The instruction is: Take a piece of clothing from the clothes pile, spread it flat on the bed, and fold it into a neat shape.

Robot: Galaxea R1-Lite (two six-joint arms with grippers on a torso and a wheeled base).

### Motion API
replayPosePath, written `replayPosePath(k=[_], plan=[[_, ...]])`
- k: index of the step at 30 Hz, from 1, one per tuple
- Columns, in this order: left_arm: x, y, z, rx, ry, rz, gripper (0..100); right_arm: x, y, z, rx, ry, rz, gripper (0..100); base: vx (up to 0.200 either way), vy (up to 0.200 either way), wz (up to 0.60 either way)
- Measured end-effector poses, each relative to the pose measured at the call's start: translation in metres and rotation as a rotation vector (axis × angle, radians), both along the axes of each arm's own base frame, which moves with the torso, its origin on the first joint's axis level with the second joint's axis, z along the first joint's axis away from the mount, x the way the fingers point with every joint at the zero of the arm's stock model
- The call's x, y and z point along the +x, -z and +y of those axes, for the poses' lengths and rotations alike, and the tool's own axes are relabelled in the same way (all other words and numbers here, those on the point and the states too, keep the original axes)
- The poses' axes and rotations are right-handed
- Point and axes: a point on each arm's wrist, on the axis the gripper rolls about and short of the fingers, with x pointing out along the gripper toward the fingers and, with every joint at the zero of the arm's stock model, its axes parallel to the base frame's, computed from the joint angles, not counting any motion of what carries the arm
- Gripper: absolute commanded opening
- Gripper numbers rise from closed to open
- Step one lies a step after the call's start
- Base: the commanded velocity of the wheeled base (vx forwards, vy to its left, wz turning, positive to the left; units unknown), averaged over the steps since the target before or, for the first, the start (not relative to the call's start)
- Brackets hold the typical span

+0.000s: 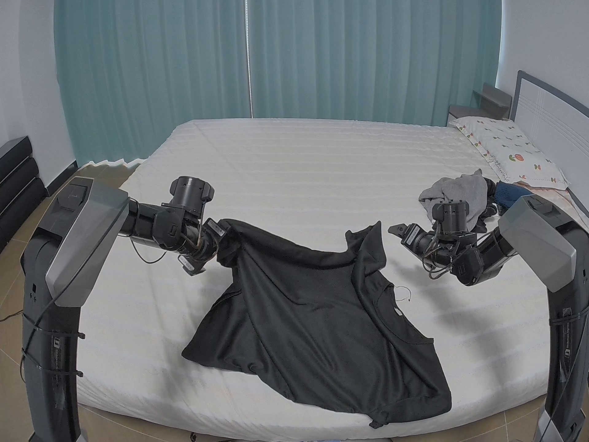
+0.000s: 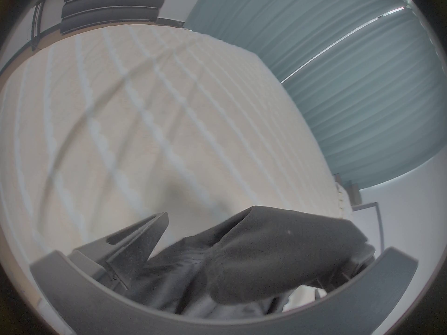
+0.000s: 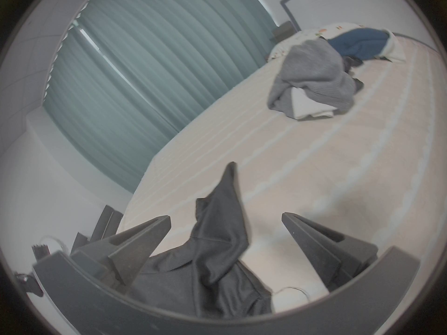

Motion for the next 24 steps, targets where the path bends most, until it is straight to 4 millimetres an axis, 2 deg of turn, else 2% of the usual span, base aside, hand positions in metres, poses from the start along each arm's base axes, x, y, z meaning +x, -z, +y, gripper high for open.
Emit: replayPosePath(k=[7,14,21,24], plan=[[-0.002,0.011,0.01,0.04,0.024,0.082,100,-0.025,0.008,0.001,0.099,0.015,0.108,100,0.0,0.0,0.0],[-0.001,0.009,0.015,-0.046,0.074,0.094,100,-0.053,0.004,-0.001,0.212,-0.039,0.188,100,0.0,0.0,0.0],[0.016,-0.008,0.021,-0.129,0.009,-0.002,100,-0.069,0.001,-0.006,0.261,-0.097,0.134,100,0.0,0.0,0.0],[0.022,-0.004,0.026,-0.16,-0.018,-0.011,100,-0.073,0.003,-0.006,0.263,-0.1,0.137,100,0.0,0.0,0.0]])
